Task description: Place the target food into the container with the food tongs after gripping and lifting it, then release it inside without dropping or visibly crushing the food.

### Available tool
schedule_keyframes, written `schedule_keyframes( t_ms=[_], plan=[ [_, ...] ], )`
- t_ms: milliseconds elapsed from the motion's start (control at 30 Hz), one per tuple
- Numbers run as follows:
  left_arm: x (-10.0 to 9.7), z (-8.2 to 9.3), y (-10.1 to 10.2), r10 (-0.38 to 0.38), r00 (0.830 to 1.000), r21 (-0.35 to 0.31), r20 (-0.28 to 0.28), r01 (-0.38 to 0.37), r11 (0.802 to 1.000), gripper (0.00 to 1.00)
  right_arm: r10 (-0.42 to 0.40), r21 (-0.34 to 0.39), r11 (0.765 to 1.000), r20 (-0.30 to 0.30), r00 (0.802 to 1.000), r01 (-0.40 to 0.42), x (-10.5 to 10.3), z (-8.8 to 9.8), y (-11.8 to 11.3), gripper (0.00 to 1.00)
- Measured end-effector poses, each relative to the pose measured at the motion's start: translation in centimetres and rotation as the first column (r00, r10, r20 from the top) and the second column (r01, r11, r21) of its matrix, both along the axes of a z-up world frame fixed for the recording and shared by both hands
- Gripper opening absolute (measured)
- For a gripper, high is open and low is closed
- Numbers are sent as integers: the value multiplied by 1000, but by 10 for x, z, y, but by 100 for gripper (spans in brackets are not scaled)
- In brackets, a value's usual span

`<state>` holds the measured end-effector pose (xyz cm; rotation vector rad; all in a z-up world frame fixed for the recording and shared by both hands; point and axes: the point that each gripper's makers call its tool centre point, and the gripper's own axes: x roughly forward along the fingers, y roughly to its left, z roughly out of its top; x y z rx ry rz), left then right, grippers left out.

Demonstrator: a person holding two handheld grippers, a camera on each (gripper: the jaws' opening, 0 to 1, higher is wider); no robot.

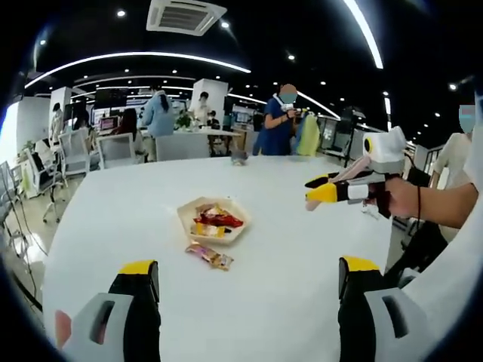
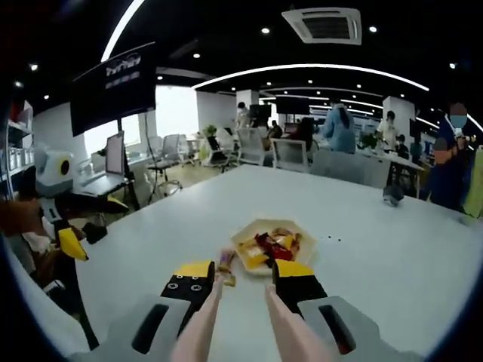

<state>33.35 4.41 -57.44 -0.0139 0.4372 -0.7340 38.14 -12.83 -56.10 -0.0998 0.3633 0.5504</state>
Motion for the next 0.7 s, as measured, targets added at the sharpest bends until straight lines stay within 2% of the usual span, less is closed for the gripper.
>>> schedule_keyframes(
  t_ms=[100,267,300,433,500,567,633,700],
  plan=[
    [3,-4,6,-20,1000,-2,10,20,1000,99,0,0,1000,2,1000,0,6,-2,11,30],
    [4,-11,13,-31,1000,-10,-2,31,999,99,-4,-2,1000,7,1000,4,20,-2,25,29],
    [4,-12,16,-30,999,-12,-10,30,999,99,-5,9,1000,23,1000,5,24,1,30,30],
    [11,-14,23,-24,1000,-23,-19,24,999,99,15,9,1000,20,1000,-15,40,-3,45,30],
    [13,-14,28,0,999,-28,-41,-1,1000,99,20,3,1000,-6,1000,-20,44,-7,50,30],
    [15,-12,29,3,1000,-53,-29,-5,999,99,33,-4,999,5,999,-33,50,-11,56,30],
    [17,-21,32,-3,999,-29,-50,1,1000,99,38,0,999,-8,999,-38,55,-16,61,30],
    [17,-25,37,5,999,0,-48,-5,1000,99,50,2,999,-21,999,-50,57,-21,67,30]
  ],
)
